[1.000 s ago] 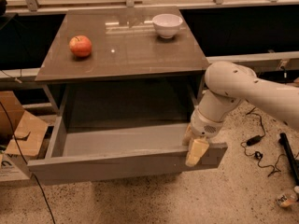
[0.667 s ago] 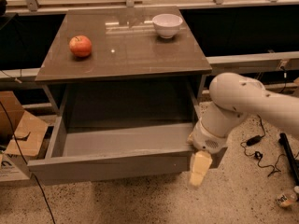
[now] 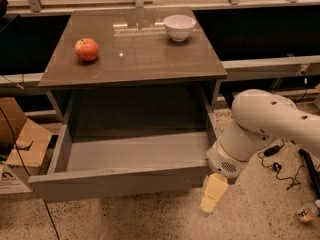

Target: Open top drawer

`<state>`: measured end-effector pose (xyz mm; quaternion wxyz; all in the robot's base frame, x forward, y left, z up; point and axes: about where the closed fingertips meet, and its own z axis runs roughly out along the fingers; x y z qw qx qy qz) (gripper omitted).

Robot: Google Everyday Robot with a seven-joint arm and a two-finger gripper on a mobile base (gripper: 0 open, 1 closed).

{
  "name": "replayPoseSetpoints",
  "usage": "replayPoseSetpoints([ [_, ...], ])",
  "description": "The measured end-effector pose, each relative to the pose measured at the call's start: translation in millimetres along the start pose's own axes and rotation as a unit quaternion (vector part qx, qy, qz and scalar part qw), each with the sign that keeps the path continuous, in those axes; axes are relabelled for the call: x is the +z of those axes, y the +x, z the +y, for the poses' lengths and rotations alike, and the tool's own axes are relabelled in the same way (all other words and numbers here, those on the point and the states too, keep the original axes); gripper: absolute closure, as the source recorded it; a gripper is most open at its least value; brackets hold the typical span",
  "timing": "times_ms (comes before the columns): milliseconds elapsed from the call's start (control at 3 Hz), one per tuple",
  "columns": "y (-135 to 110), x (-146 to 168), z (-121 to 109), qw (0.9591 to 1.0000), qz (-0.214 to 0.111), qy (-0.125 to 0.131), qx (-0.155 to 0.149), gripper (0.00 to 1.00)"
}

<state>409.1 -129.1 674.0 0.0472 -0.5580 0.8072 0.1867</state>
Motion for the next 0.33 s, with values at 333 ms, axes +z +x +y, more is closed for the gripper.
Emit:
replayPoseSetpoints([
  [333,2.9,-0.4,9.1,0.9999,-0.007,0.007,0.014,0.00],
])
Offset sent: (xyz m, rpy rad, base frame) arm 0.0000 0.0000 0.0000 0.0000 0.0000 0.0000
